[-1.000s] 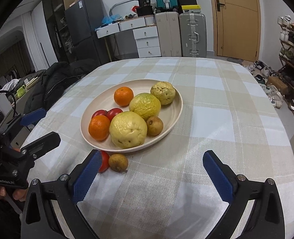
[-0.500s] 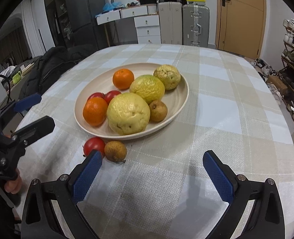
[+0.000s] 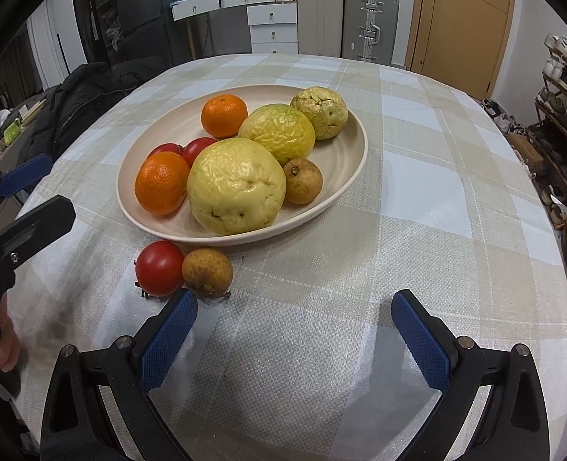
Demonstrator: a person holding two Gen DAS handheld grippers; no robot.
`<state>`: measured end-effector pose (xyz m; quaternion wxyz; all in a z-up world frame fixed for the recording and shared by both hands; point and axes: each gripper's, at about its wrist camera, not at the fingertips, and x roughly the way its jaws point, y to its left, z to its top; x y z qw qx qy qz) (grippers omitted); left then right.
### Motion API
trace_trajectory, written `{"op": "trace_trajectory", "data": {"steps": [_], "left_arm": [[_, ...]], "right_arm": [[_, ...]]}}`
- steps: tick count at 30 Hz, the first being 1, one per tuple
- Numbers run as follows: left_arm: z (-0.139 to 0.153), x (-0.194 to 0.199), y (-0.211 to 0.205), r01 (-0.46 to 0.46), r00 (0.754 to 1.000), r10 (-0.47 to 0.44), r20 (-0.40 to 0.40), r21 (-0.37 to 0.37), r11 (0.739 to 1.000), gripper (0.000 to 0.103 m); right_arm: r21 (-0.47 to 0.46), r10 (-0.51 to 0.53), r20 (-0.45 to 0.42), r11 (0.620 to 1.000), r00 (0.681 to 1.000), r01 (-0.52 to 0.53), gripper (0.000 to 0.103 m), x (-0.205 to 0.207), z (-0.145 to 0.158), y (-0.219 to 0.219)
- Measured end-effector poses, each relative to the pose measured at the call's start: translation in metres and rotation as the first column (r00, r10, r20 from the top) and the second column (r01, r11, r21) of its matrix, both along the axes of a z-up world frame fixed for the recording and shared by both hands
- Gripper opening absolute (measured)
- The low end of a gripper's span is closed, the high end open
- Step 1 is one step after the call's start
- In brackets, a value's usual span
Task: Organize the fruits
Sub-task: 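Move both open tools toward the red tomato and brown fruit beside the plate, then grasp the brown fruit with the right tool while the left tool grasps the red tomato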
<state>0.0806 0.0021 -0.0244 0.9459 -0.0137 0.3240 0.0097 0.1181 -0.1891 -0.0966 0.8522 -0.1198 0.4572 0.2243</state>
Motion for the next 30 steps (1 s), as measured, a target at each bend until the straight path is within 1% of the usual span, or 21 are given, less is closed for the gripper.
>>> {"op": "trace_trajectory", "data": {"steps": [12, 16, 18, 19, 20, 21, 23, 27, 30], "left_arm": [[-0.004, 0.003, 0.003, -0.01, 1.0, 0.01, -0.009, 0.003, 1.0, 0.102], [-0.004, 0.004, 0.003, -0.011, 1.0, 0.011, -0.011, 0.004, 1.0, 0.102], [-0.004, 0.004, 0.003, -0.011, 1.0, 0.011, -0.013, 0.006, 1.0, 0.102], [-0.005, 0.003, 0.003, -0.012, 1.0, 0.012, -0.014, 0.007, 1.0, 0.102], [-0.005, 0.004, 0.003, -0.011, 1.0, 0.011, -0.015, 0.006, 1.0, 0.102], [-0.005, 0.004, 0.004, -0.012, 1.0, 0.012, -0.017, 0.006, 1.0, 0.102], [-0.006, 0.004, 0.004, -0.013, 1.0, 0.013, -0.019, 0.004, 1.0, 0.102], [-0.007, 0.004, 0.004, -0.012, 1.0, 0.012, -0.019, 0.004, 1.0, 0.102], [-0.007, 0.004, 0.004, -0.011, 1.0, 0.011, -0.021, 0.006, 1.0, 0.102]], "right_arm": [[0.004, -0.01, -0.002, 1.0, 1.0, 0.01, 0.103, -0.002, 0.001, 0.006], [-0.006, 0.002, 0.017, 1.0, 1.0, -0.002, 0.102, -0.002, 0.003, 0.009], [0.003, 0.024, 0.024, 1.0, 0.999, -0.024, 0.094, -0.005, 0.005, 0.01], [0.015, 0.041, 0.022, 0.999, 0.999, -0.042, 0.083, -0.006, 0.006, 0.011], [0.022, 0.052, 0.023, 0.998, 0.998, -0.053, 0.075, -0.007, 0.007, 0.012], [0.019, 0.058, 0.028, 0.998, 0.998, -0.058, 0.072, -0.008, 0.008, 0.012], [0.026, 0.076, 0.033, 0.997, 0.997, -0.077, 0.057, -0.01, 0.009, 0.013], [0.039, 0.09, 0.03, 0.995, 0.996, -0.091, 0.053, -0.01, 0.01, 0.012], [0.053, 0.108, 0.026, 0.993, 0.994, -0.109, 0.046, -0.013, 0.011, 0.01]]}}
